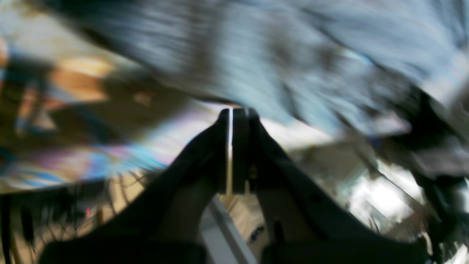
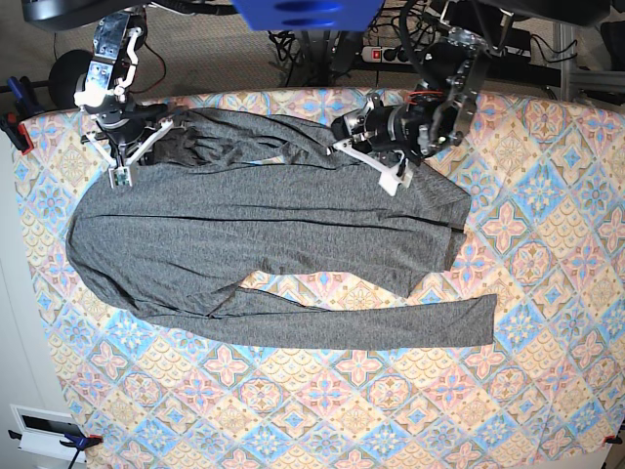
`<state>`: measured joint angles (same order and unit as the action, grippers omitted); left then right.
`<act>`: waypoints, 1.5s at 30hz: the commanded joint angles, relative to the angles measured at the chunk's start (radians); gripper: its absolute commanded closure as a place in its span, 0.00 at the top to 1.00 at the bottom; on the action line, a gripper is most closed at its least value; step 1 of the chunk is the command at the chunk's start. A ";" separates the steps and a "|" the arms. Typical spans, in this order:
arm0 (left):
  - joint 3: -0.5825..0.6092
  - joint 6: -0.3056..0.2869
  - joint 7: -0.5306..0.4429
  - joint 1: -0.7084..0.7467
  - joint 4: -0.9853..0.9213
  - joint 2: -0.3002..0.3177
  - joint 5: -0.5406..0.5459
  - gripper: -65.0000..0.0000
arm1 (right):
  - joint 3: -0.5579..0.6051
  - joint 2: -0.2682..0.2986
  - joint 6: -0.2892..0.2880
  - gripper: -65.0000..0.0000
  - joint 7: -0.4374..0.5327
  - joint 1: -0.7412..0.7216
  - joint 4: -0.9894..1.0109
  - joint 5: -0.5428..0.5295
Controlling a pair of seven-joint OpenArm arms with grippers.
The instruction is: Layout the t-shirt on the table in an organized manner, then fold the t-shirt properly
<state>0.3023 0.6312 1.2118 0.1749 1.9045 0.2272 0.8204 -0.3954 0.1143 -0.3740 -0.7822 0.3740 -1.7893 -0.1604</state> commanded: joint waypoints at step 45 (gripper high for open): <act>-0.056 0.067 -0.088 0.073 -0.107 0.090 0.081 0.31 | 0.072 0.009 0.000 0.00 0.016 -0.002 -0.016 -0.008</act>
<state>0.2409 0.6991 1.1671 0.2462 1.8019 0.3161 0.9356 -0.3176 0.1143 -0.3714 -0.7856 0.3740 -1.7912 -0.1631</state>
